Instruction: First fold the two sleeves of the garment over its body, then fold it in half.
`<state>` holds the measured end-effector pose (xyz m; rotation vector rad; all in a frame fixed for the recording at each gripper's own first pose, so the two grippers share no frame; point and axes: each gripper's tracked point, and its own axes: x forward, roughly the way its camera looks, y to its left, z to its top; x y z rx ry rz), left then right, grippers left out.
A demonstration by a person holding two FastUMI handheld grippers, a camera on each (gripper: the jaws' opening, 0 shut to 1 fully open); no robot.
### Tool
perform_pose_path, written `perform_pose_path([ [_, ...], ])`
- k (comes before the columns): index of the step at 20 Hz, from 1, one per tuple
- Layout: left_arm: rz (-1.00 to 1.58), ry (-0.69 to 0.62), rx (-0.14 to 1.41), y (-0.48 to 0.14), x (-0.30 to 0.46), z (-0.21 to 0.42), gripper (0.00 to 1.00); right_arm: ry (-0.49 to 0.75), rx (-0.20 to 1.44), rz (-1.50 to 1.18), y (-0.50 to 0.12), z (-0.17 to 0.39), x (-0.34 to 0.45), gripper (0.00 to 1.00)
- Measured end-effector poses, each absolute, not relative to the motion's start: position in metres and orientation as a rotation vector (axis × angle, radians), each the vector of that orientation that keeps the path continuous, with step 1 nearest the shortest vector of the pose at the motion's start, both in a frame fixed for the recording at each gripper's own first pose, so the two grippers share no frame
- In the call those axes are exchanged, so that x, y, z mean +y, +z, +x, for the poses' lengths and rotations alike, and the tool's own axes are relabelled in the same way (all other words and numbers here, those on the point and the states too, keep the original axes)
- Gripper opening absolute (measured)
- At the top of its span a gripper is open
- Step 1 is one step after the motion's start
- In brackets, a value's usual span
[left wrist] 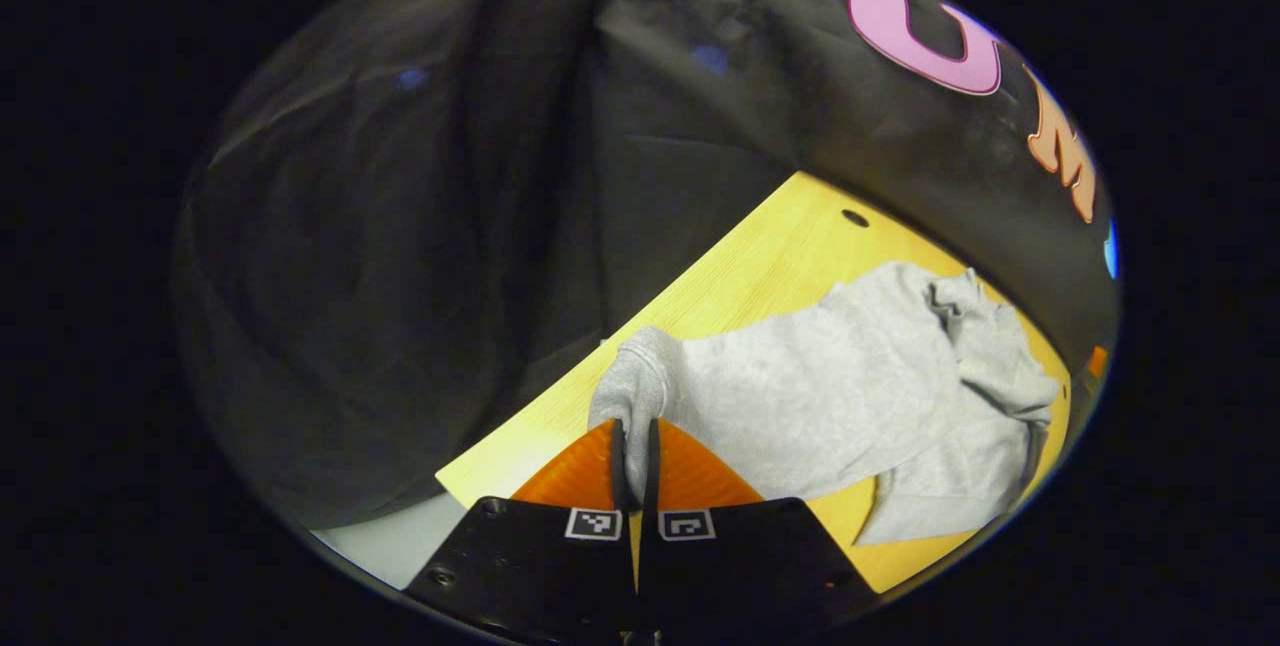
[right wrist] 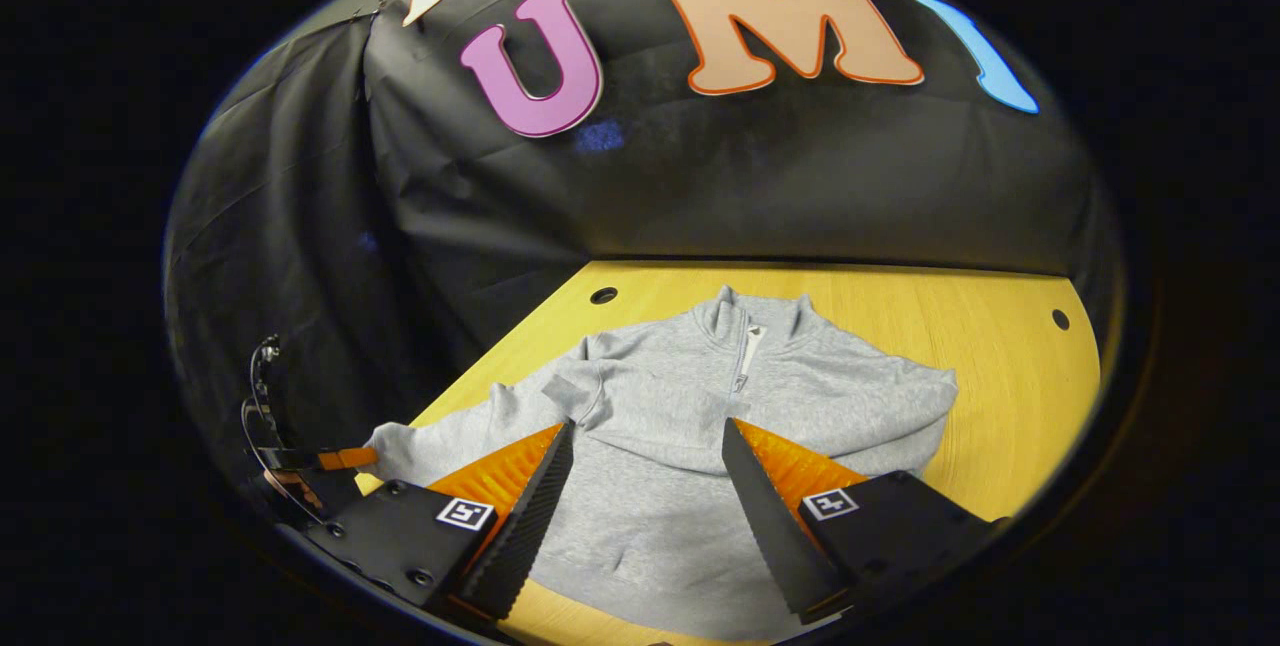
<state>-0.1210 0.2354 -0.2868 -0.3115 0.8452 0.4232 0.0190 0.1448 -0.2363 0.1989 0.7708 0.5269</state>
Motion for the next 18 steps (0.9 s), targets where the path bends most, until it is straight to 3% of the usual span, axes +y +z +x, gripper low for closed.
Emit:
perform_pose_path([
  [12,-0.118,0.163,0.654,-0.176,0.157,0.02,0.0,0.4,0.701,0.163,-0.23,0.004,0.058,0.96],
  [18,-0.102,-0.025,0.56,-0.135,0.063,0.078,0.0,0.322,0.712,0.176,-0.227,-0.014,0.017,0.96],
])
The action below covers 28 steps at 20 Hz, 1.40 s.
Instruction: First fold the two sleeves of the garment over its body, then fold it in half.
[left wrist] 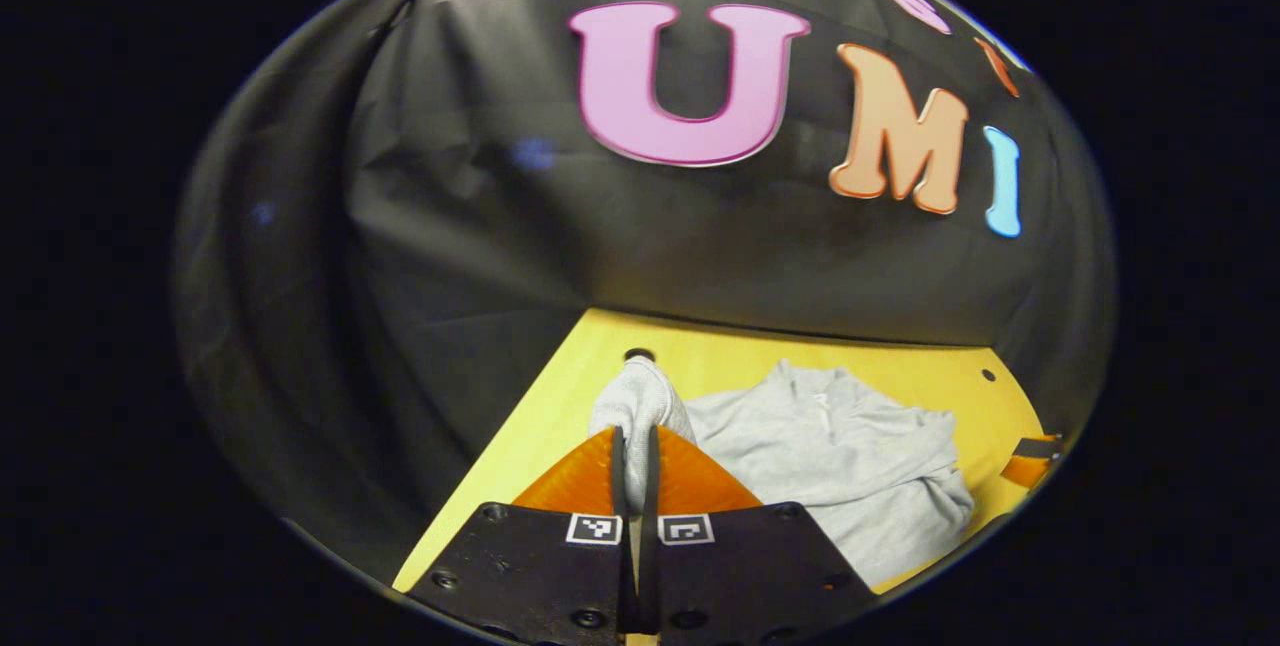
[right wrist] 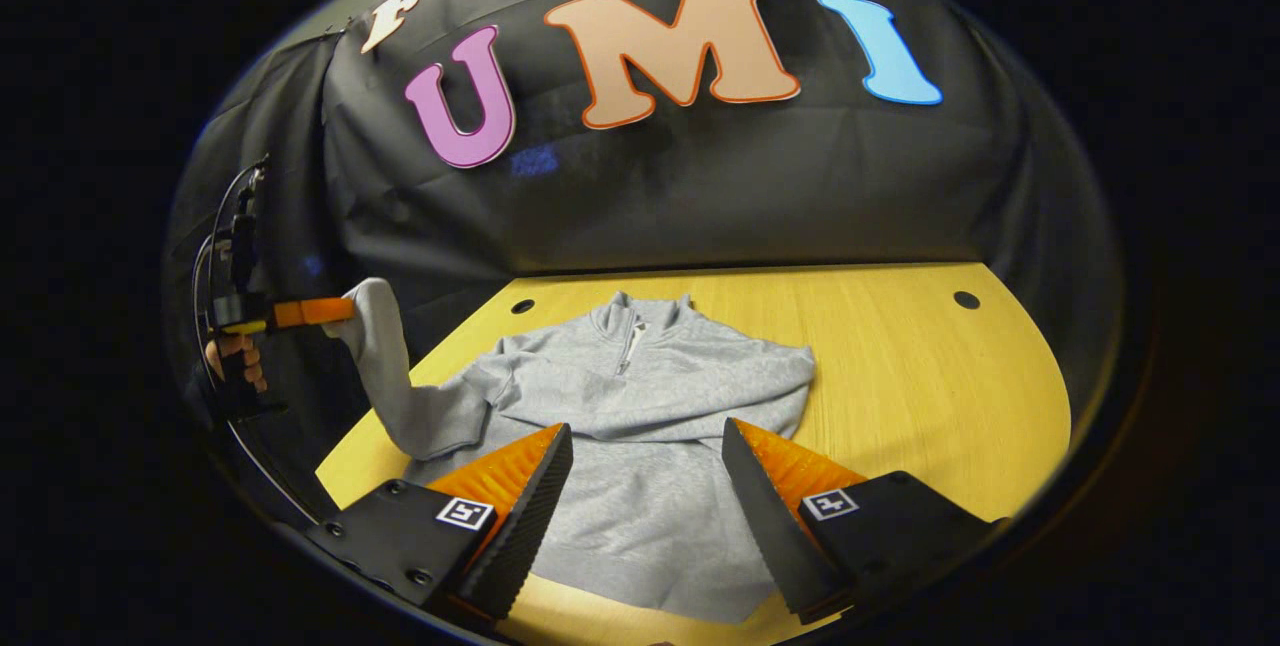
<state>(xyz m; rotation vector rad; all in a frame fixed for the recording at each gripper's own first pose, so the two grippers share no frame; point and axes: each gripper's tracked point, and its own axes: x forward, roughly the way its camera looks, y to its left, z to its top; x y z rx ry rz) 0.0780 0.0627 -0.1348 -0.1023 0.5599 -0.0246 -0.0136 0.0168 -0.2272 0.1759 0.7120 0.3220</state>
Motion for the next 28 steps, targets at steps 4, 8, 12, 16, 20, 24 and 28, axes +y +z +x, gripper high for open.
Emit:
perform_pose_path([
  [4,-0.08,-0.163,0.554,-0.127,-0.011,0.099,0.0,0.263,0.711,0.188,-0.226,-0.028,-0.014,0.96],
  [8,-0.058,-0.296,0.543,-0.121,-0.086,0.108,0.0,0.2,0.714,0.199,-0.225,-0.045,-0.046,0.96],
  [12,-0.061,-0.419,0.555,-0.129,-0.16,0.109,0.0,0.119,0.697,0.238,-0.219,-0.058,-0.081,0.96],
  [16,-0.052,-0.503,0.575,-0.139,-0.221,0.105,0.0,0.063,0.711,0.26,-0.223,-0.071,-0.11,0.96],
  [20,-0.046,-0.553,0.619,-0.158,-0.267,0.099,0.0,0.033,0.713,0.253,-0.224,-0.083,-0.135,0.96],
  [24,-0.018,-0.58,0.673,-0.189,-0.302,0.093,0.0,0.006,0.721,0.255,-0.228,-0.095,-0.153,0.96],
  [28,0.031,-0.565,0.731,-0.228,-0.324,0.092,0.0,-0.023,0.737,0.264,-0.231,-0.105,-0.17,0.96],
])
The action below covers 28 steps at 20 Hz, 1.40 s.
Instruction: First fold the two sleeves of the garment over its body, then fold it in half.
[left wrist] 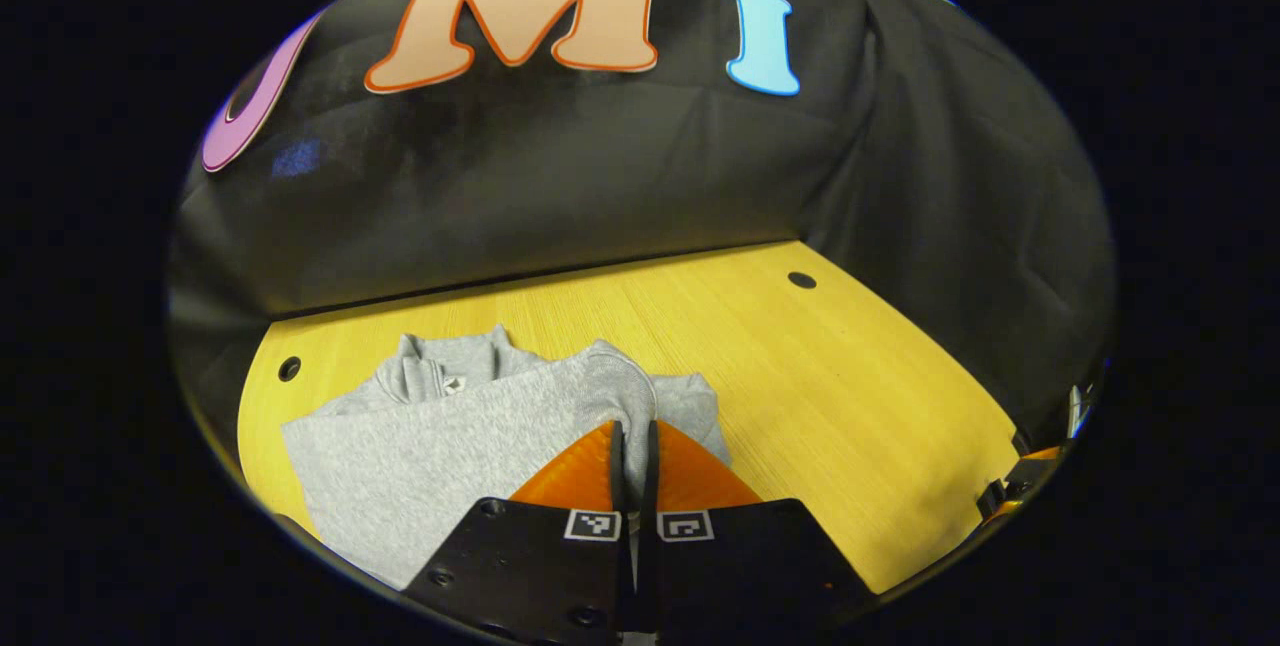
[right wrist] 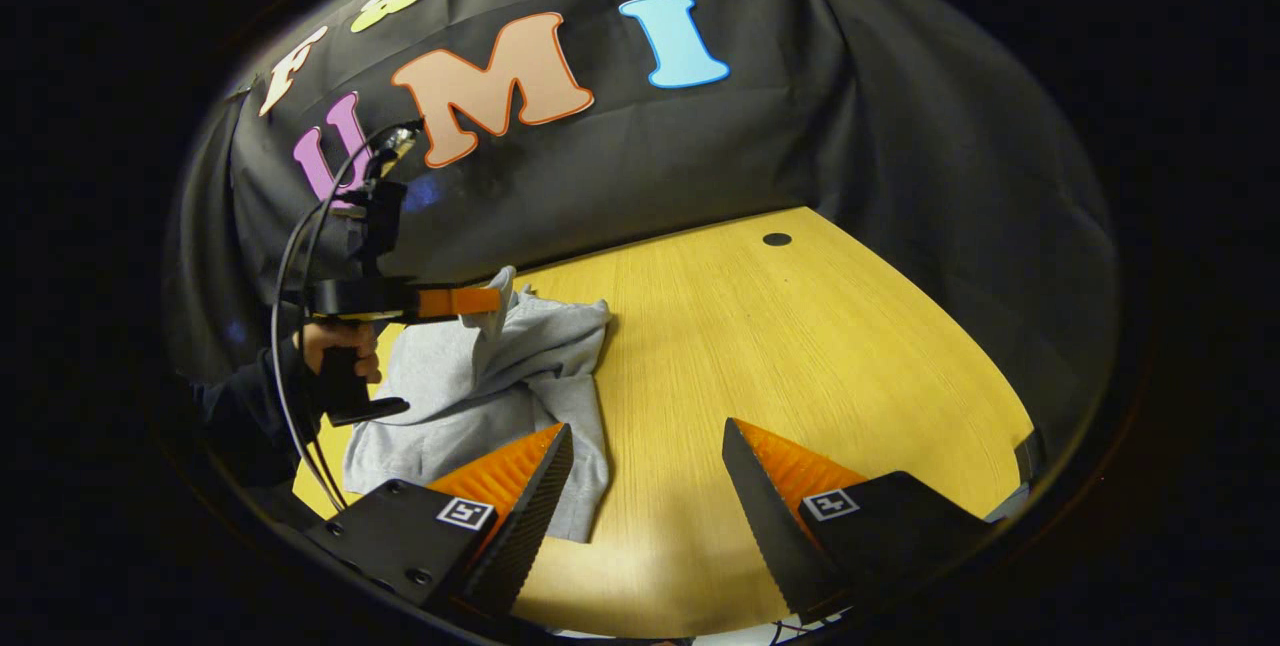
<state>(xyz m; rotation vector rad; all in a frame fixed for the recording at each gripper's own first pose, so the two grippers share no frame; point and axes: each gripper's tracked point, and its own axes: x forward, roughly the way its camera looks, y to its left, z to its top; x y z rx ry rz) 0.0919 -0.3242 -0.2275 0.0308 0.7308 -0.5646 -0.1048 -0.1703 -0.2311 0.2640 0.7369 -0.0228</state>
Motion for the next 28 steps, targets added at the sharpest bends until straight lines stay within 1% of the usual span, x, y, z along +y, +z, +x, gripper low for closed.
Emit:
perform_pose_path([
  [4,0.092,-0.547,0.751,-0.261,-0.337,0.091,0.0,-0.017,0.746,0.256,-0.232,-0.107,-0.173,0.96],
  [7,0.116,-0.561,0.758,-0.271,-0.346,0.086,0.04,0.013,0.754,0.242,-0.233,-0.103,-0.164,0.96],
  [8,0.099,-0.566,0.755,-0.269,-0.348,0.085,0.14,0.026,0.753,0.237,-0.232,-0.1,-0.159,0.96],
  [9,0.088,-0.555,0.734,-0.265,-0.347,0.087,0.19,0.04,0.751,0.233,-0.231,-0.096,-0.154,0.96],
  [11,0.08,-0.518,0.682,-0.251,-0.331,0.094,0.74,0.071,0.748,0.232,-0.23,-0.087,-0.141,0.96],
  [12,0.079,-0.496,0.663,-0.245,-0.321,0.095,0.83,0.089,0.744,0.232,-0.228,-0.081,-0.133,0.96],
  [13,0.075,-0.47,0.645,-0.239,-0.309,0.096,0.87,0.105,0.737,0.228,-0.226,-0.075,-0.125,0.96],
  [14,0.064,-0.446,0.628,-0.231,-0.296,0.096,0.94,0.12,0.73,0.222,-0.225,-0.069,-0.118,0.96],
  [16,0.038,-0.404,0.59,-0.215,-0.267,0.095,0.98,0.152,0.715,0.207,-0.222,-0.059,-0.102,0.96],
  [19,0.045,-0.341,0.547,-0.198,-0.215,0.091,0.98,0.196,0.715,0.195,-0.226,-0.051,-0.078,0.96],
  [23,0.067,-0.261,0.511,-0.181,-0.143,0.075,0.98,0.217,0.702,0.168,-0.233,-0.038,-0.05,0.96],
  [28,0.042,-0.165,0.536,-0.187,-0.068,0.045,0.98,0.218,0.704,0.107,-0.248,-0.028,-0.031,0.96],
])
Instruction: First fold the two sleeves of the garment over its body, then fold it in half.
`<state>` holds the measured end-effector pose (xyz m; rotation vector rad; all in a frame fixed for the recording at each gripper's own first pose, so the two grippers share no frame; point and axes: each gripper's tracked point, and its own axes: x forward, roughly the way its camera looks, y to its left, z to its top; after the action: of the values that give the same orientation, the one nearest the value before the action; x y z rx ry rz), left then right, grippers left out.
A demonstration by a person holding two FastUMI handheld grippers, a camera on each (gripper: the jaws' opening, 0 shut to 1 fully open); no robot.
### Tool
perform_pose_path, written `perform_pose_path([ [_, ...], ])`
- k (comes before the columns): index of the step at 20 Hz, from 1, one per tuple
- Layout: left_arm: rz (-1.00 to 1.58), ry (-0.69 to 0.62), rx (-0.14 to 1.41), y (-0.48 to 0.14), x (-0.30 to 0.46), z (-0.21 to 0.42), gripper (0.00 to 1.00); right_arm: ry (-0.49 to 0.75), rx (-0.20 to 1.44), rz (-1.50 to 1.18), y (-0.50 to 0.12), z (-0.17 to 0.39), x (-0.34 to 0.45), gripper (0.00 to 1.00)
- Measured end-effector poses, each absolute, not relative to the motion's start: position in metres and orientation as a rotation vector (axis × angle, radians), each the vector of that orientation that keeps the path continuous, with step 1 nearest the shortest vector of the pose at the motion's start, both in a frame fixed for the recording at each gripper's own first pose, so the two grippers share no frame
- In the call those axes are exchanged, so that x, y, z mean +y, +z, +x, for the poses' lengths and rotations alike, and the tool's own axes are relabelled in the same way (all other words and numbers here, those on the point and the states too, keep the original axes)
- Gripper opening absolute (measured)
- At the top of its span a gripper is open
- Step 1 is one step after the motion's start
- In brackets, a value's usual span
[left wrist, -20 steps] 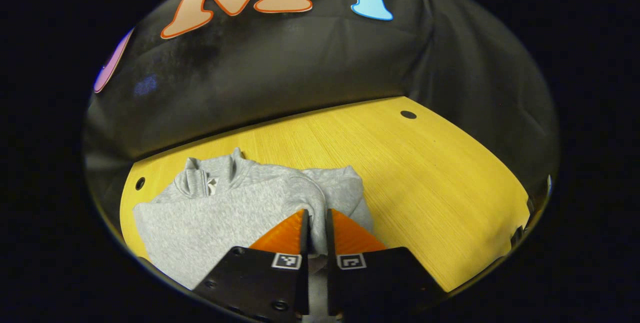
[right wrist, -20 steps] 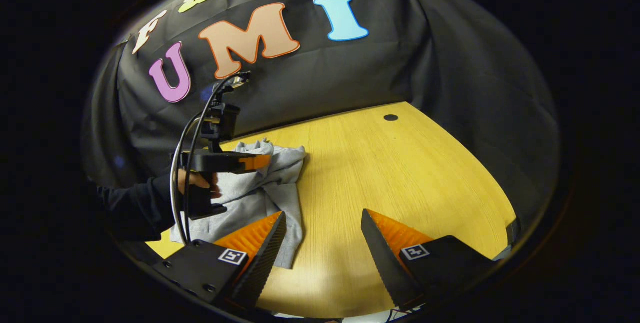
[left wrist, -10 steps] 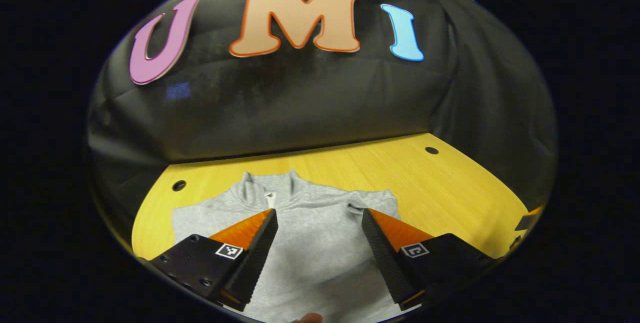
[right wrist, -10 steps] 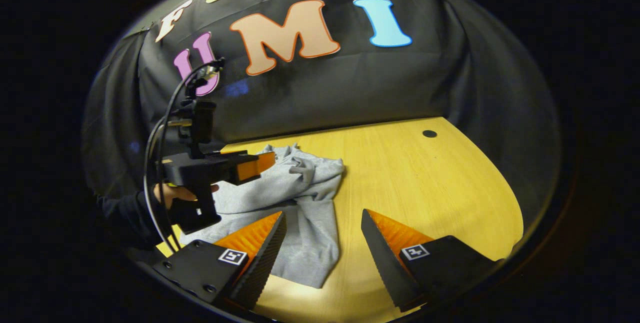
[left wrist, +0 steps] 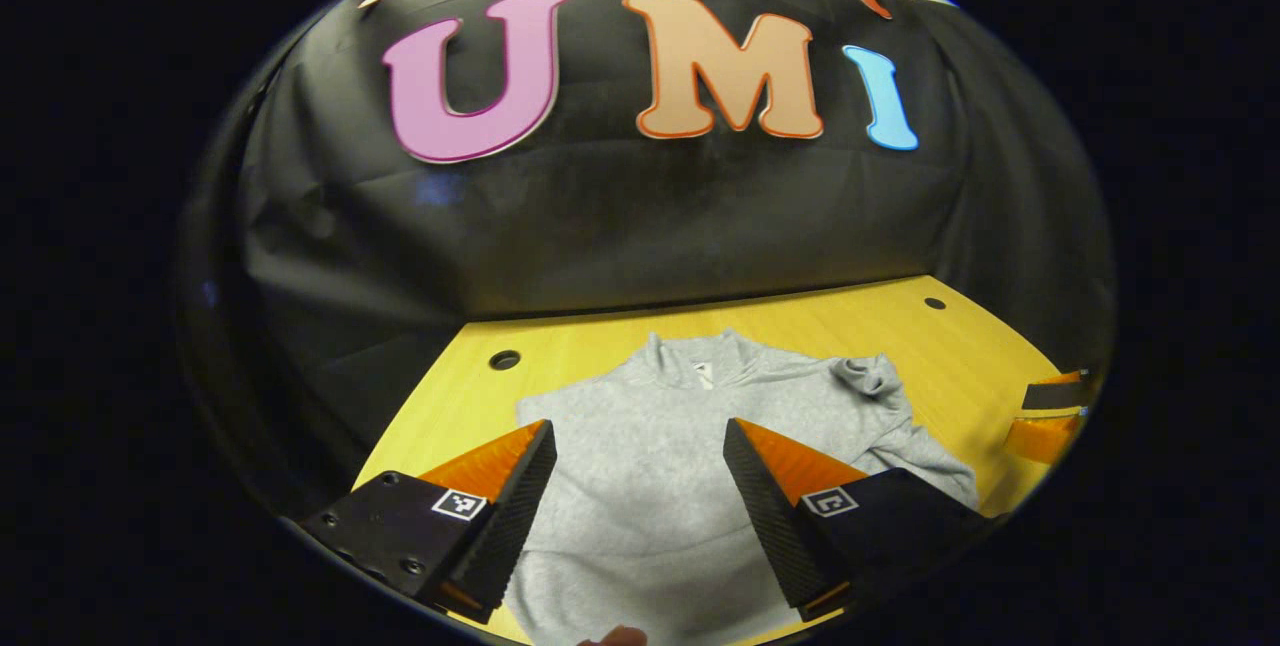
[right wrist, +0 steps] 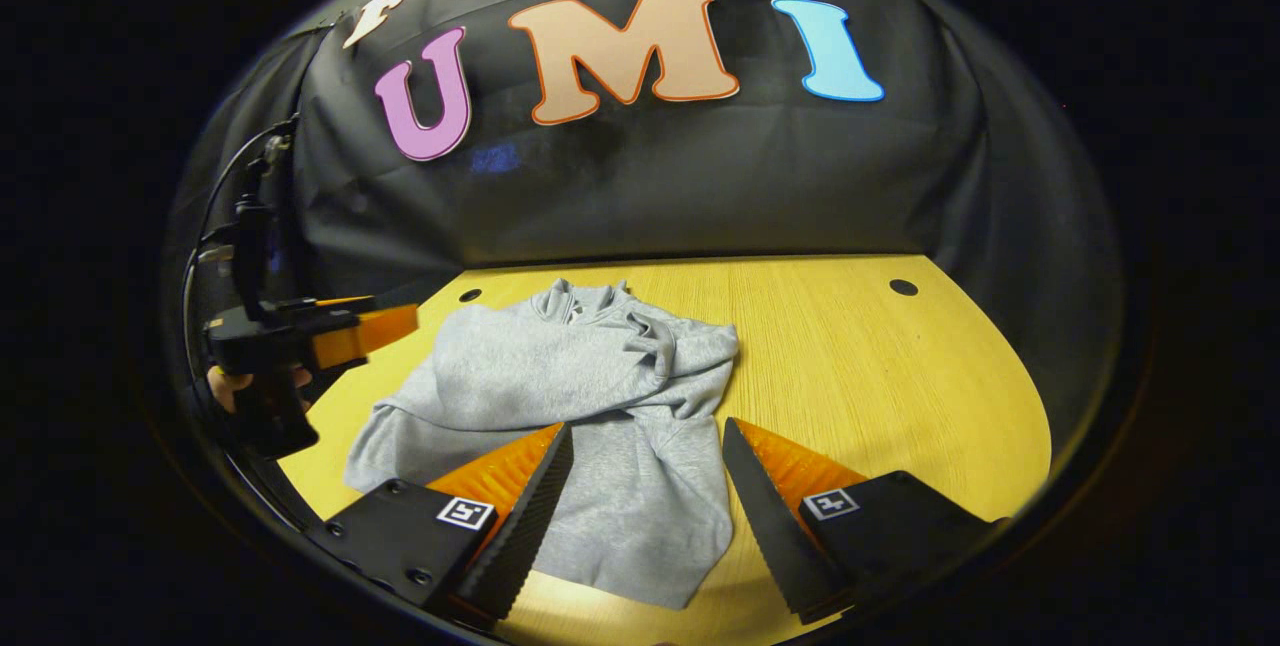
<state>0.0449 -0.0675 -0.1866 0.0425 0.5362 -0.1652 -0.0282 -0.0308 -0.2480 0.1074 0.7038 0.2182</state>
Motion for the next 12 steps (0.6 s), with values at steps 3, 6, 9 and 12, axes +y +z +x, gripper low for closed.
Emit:
perform_pose_path([
  [3,0.014,-0.113,0.581,-0.202,-0.032,0.018,0.98,0.214,0.721,0.069,-0.262,-0.031,-0.026,0.96],
  [6,0.029,-0.082,0.642,-0.227,-0.002,-0.015,0.98,0.217,0.764,0.026,-0.278,-0.044,-0.027,0.96],
  [9,0.012,-0.069,0.727,-0.254,0.015,-0.051,0.98,0.218,0.823,-0.005,-0.297,-0.065,-0.032,0.96],
  [12,-0.021,-0.083,0.795,-0.275,0.022,-0.081,0.98,0.2,0.884,-0.022,-0.313,-0.085,-0.04,0.96],
])
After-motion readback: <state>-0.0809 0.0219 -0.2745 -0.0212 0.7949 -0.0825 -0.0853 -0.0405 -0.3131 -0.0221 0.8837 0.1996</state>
